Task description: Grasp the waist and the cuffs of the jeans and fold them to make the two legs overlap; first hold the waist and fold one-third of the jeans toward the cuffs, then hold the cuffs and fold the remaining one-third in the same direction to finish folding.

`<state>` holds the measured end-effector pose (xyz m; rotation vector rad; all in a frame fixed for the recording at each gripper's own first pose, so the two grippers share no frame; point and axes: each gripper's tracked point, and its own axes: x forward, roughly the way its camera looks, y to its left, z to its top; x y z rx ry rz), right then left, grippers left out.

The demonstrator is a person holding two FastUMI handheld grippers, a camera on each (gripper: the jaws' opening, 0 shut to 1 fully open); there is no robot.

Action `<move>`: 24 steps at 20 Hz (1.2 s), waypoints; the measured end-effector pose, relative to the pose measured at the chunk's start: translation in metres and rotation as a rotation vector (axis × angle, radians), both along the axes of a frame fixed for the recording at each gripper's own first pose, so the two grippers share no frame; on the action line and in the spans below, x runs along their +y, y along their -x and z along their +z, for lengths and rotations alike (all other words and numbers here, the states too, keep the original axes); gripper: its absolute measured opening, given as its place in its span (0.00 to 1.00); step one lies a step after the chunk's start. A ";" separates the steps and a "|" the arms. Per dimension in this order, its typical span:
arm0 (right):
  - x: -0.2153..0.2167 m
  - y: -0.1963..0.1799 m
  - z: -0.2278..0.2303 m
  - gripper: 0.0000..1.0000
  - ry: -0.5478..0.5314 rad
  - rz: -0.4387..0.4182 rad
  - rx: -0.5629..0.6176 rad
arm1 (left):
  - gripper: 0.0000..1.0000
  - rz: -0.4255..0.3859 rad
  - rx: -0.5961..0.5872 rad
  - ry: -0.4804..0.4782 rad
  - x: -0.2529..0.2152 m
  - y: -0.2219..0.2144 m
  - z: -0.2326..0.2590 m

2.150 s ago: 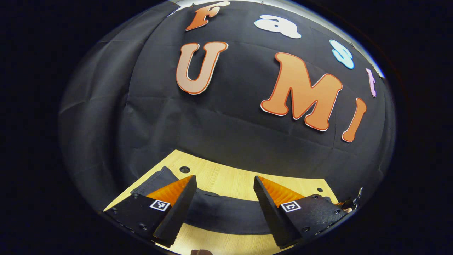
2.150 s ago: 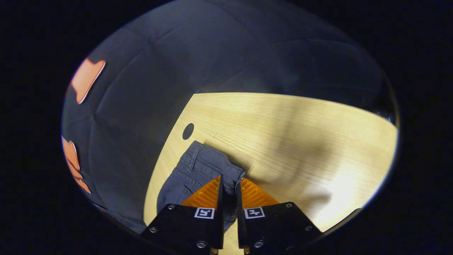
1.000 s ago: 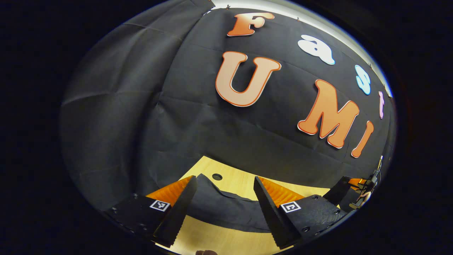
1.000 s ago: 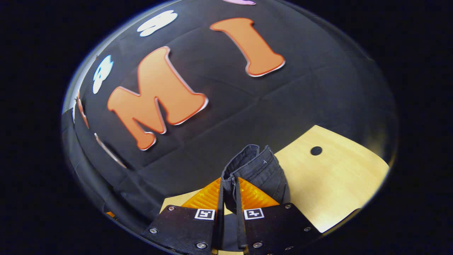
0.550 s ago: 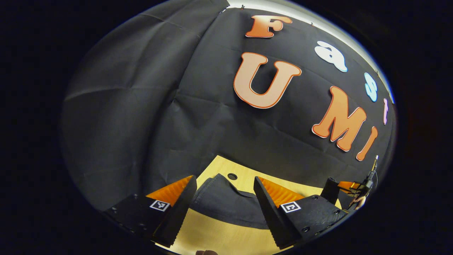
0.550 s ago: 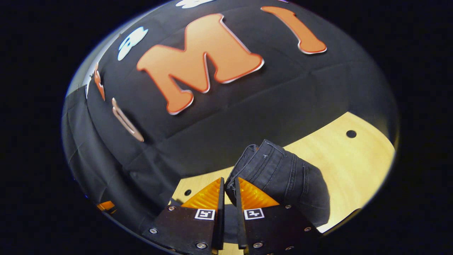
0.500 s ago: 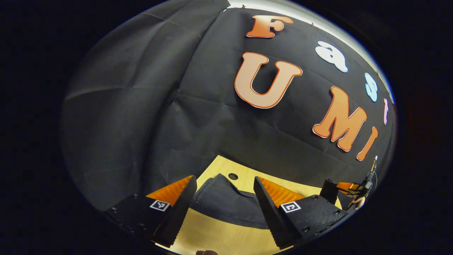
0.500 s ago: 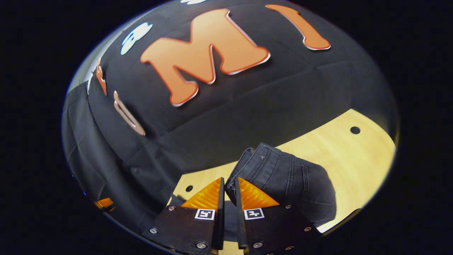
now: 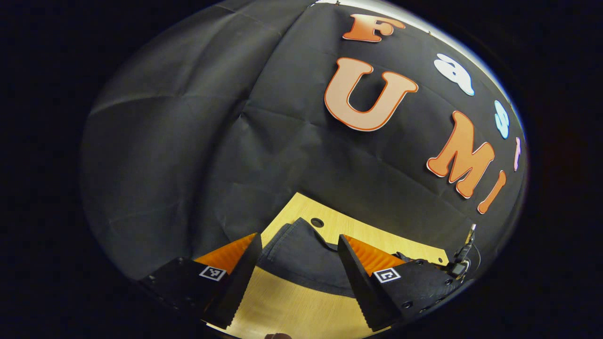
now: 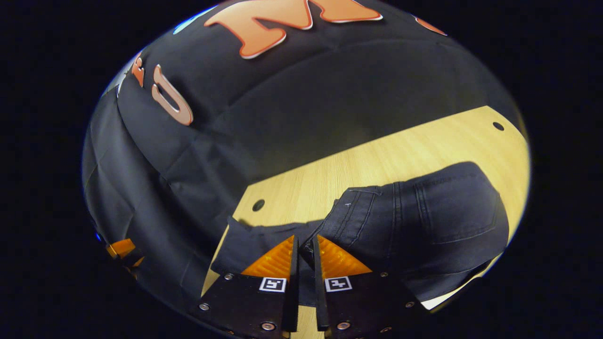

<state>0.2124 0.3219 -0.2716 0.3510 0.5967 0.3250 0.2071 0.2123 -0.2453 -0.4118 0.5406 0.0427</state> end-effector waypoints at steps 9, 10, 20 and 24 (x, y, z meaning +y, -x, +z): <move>0.032 0.030 -0.049 0.72 0.065 0.103 0.137 | 0.98 0.046 0.061 0.136 0.001 0.001 -0.034; 0.021 0.032 -0.038 1.00 0.074 0.090 0.123 | 0.98 0.057 0.065 0.156 0.002 0.001 -0.036; -0.034 0.035 0.034 0.98 -0.017 0.044 0.109 | 0.97 0.293 0.294 0.574 0.019 -0.011 -0.151; -0.047 0.033 0.034 0.98 -0.042 0.020 0.133 | 0.98 0.389 0.350 0.648 0.033 -0.028 -0.196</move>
